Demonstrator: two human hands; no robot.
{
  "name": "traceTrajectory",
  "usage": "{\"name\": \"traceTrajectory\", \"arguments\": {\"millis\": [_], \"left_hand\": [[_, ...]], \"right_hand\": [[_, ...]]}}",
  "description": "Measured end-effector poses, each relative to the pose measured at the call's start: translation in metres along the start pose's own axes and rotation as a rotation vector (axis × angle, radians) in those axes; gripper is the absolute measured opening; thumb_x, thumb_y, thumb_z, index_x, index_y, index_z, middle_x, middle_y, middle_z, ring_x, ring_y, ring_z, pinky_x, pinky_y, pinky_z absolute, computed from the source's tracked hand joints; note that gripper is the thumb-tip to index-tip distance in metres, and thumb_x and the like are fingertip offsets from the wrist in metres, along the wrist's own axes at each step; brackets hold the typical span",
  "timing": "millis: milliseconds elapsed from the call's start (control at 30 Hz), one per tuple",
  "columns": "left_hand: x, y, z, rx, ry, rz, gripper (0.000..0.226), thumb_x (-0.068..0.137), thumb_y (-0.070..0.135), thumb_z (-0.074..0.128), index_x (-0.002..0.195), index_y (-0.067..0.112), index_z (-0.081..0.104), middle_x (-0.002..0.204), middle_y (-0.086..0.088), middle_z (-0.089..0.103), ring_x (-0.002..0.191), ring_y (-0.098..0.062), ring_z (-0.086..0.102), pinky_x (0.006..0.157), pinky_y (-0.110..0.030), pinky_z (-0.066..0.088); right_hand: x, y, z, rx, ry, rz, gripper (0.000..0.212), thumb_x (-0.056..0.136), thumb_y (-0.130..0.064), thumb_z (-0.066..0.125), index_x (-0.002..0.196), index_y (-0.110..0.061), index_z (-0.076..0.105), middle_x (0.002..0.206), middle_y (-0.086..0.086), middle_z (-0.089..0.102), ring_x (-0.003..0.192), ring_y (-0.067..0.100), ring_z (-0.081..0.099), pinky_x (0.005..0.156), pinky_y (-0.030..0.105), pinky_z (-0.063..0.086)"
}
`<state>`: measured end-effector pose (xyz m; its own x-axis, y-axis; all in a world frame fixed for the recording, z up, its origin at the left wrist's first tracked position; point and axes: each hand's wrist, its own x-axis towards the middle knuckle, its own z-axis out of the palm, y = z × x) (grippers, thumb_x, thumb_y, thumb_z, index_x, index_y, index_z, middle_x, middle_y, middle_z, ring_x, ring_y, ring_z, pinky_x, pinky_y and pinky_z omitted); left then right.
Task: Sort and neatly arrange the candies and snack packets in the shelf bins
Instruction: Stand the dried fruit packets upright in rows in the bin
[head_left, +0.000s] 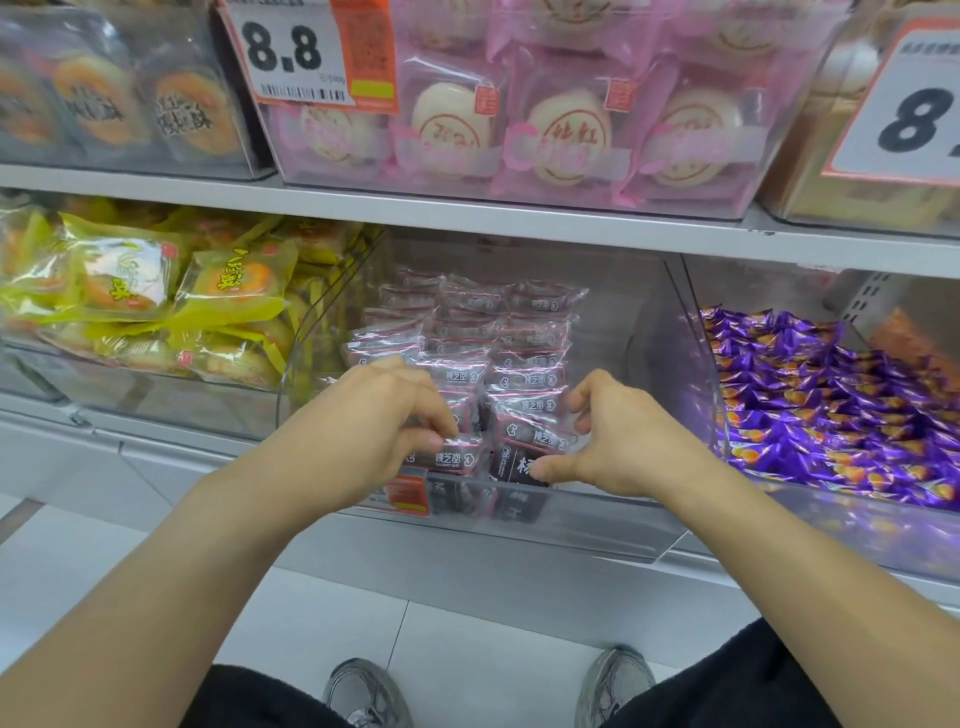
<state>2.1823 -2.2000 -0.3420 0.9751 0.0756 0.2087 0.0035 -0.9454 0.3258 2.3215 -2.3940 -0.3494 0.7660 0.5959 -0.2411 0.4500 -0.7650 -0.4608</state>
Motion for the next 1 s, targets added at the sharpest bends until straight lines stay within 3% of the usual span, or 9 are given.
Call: {"name": "traceTrajectory", "arguments": {"millis": [100, 233, 400, 533, 633, 700, 800, 900, 1000], "left_hand": [[-0.006, 0.004, 0.000, 0.013, 0.064, -0.038, 0.018, 0.086, 0.043, 0.070, 0.098, 0.031, 0.075, 0.093, 0.014, 0.062, 0.095, -0.008, 0.050, 0.085, -0.029, 0.041], [-0.005, 0.016, 0.000, 0.094, 0.080, -0.137, 0.073, 0.083, 0.072, 0.033, 0.135, 0.025, 0.052, 0.131, 0.007, 0.050, 0.126, -0.011, 0.040, 0.105, -0.035, 0.037], [0.002, 0.017, 0.017, 0.309, -0.141, -0.175, 0.099, 0.076, 0.076, -0.005, 0.150, 0.019, 0.028, 0.156, 0.001, 0.030, 0.144, -0.018, 0.025, 0.117, -0.038, 0.021], [0.003, 0.004, 0.020, 0.342, -0.146, -0.120, 0.095, 0.075, 0.074, -0.008, 0.150, 0.025, 0.023, 0.158, 0.004, 0.026, 0.146, -0.015, 0.023, 0.115, -0.038, 0.027], [0.005, -0.002, 0.020, 0.363, -0.196, -0.105, 0.098, 0.071, 0.073, -0.011, 0.155, 0.030, 0.014, 0.163, 0.004, 0.017, 0.150, -0.015, 0.014, 0.115, -0.038, 0.025], [0.006, -0.003, 0.017, 0.367, -0.230, -0.099, 0.100, 0.067, 0.076, -0.008, 0.156, 0.033, 0.010, 0.164, 0.006, 0.012, 0.150, -0.012, 0.010, 0.114, -0.037, 0.024], [0.004, -0.003, 0.008, 0.283, -0.270, -0.104, 0.097, 0.074, 0.086, 0.022, 0.155, 0.036, 0.011, 0.164, 0.010, 0.011, 0.150, -0.010, 0.009, 0.116, -0.033, 0.019], [-0.001, -0.004, 0.002, 0.202, -0.215, -0.083, 0.080, 0.082, 0.067, 0.045, 0.152, 0.037, 0.025, 0.159, 0.015, 0.025, 0.146, -0.010, 0.022, 0.116, -0.032, 0.020], [0.000, -0.008, -0.002, 0.166, -0.140, -0.054, 0.069, 0.081, 0.054, 0.067, 0.144, 0.040, 0.043, 0.147, 0.014, 0.045, 0.136, -0.014, 0.040, 0.112, -0.040, 0.034]], "right_hand": [[0.001, -0.005, 0.003, 0.061, 0.020, 0.016, 0.105, 0.061, -0.048, 0.090, 0.135, -0.017, 0.023, 0.140, 0.008, 0.033, 0.108, 0.024, 0.051, 0.085, 0.032, 0.044], [0.013, -0.015, 0.005, 0.101, -0.058, 0.038, 0.137, 0.061, -0.040, 0.093, 0.151, -0.020, -0.008, 0.150, 0.012, 0.038, 0.126, 0.032, 0.050, 0.097, 0.038, 0.045], [0.023, -0.018, 0.010, 0.106, -0.018, 0.083, 0.131, 0.051, -0.043, 0.097, 0.146, -0.013, 0.012, 0.141, 0.009, 0.048, 0.116, 0.029, 0.060, 0.092, 0.038, 0.052], [0.017, -0.017, 0.005, 0.017, 0.019, 0.077, 0.128, 0.044, -0.054, 0.095, 0.140, -0.015, 0.020, 0.137, 0.009, 0.045, 0.116, 0.030, 0.058, 0.087, 0.036, 0.050], [0.010, -0.021, 0.002, -0.031, 0.206, -0.048, 0.131, 0.041, -0.052, 0.096, 0.144, -0.021, 0.019, 0.139, 0.009, 0.034, 0.122, 0.035, 0.052, 0.089, 0.039, 0.045], [0.006, -0.022, -0.001, -0.068, 0.293, -0.126, 0.124, 0.040, -0.050, 0.096, 0.139, -0.024, 0.027, 0.131, 0.006, 0.031, 0.118, 0.032, 0.050, 0.088, 0.038, 0.045], [0.002, -0.016, -0.007, -0.158, 0.290, -0.172, 0.100, 0.043, -0.049, 0.096, 0.123, -0.028, 0.041, 0.115, -0.004, 0.030, 0.109, 0.019, 0.041, 0.082, 0.034, 0.044], [0.005, -0.008, -0.008, -0.231, 0.140, -0.203, 0.067, 0.052, -0.052, 0.093, 0.102, -0.028, 0.056, 0.103, -0.007, 0.055, 0.091, 0.017, 0.055, 0.078, 0.033, 0.049], [0.010, -0.005, -0.003, -0.261, 0.060, -0.319, 0.047, 0.059, -0.045, 0.092, 0.086, -0.022, 0.061, 0.084, -0.009, 0.063, 0.082, 0.018, 0.059, 0.076, 0.036, 0.052]]}}
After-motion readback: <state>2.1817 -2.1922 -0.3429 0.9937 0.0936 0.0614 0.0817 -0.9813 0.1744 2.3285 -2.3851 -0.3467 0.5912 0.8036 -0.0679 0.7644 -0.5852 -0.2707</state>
